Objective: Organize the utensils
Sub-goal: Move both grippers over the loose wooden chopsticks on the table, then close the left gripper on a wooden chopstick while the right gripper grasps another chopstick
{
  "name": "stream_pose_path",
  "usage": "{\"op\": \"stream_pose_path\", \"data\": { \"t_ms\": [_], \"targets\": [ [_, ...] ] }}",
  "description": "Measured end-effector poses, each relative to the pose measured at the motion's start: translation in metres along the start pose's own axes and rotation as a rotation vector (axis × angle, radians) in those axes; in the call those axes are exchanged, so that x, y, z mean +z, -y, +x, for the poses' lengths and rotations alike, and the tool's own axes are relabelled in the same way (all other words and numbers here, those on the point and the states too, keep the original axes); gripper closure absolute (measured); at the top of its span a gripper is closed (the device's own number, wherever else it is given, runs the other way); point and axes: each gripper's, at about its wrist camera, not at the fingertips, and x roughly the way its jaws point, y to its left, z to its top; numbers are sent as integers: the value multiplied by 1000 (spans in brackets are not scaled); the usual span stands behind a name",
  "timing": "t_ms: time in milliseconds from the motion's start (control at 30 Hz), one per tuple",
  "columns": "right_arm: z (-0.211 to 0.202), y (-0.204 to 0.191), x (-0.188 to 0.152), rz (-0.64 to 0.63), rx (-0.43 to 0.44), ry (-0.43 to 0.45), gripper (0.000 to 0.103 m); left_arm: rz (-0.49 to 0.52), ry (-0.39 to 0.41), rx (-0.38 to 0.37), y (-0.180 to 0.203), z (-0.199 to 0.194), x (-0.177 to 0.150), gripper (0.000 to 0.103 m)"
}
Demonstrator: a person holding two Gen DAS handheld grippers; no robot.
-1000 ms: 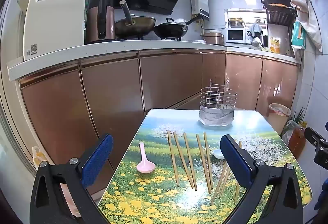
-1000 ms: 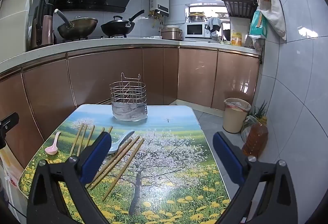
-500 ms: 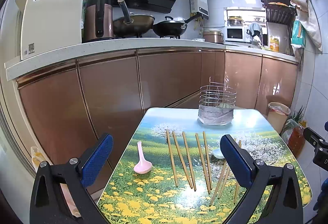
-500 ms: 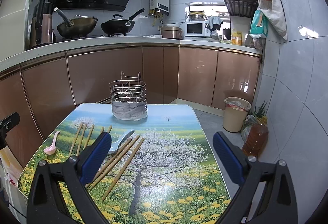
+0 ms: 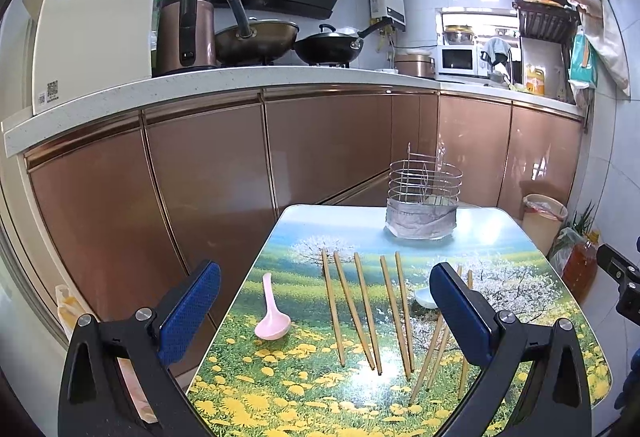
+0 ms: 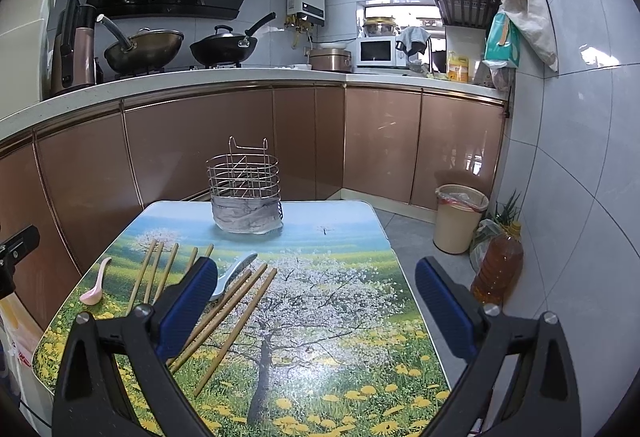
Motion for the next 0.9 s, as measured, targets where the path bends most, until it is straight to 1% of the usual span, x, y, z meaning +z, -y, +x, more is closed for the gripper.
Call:
{"op": "stream_pose_path", "data": {
  "t_ms": [200, 300, 500, 633, 700, 767, 833, 900],
  "targets": [
    [9, 1, 3, 14, 9, -23, 3, -6, -14, -9, -2, 11, 2, 0],
    [14, 2, 8, 32, 29, -40, 3, -3, -25, -18, -5, 19, 10, 0],
    [22, 3, 31, 38, 28, -36, 3, -8, -69, -46, -24, 37, 38, 0],
    [29, 0, 47, 23, 26, -30, 3, -29, -85, -33, -35, 52, 50, 0],
    [34, -1, 57, 21, 30, -34, 3, -47, -110, -34, -42, 64, 55, 0],
    [43, -1, 64, 24, 38, -52, 3, -76, -160, -56, -50, 81, 60, 2],
    [56, -2, 75, 15, 50, -86, 3, -66, -193, -69, -51, 97, 66, 12],
    [66, -1, 85, 16, 68, -112, 4, -65, -241, -92, -52, 116, 74, 18]
  ]
}}
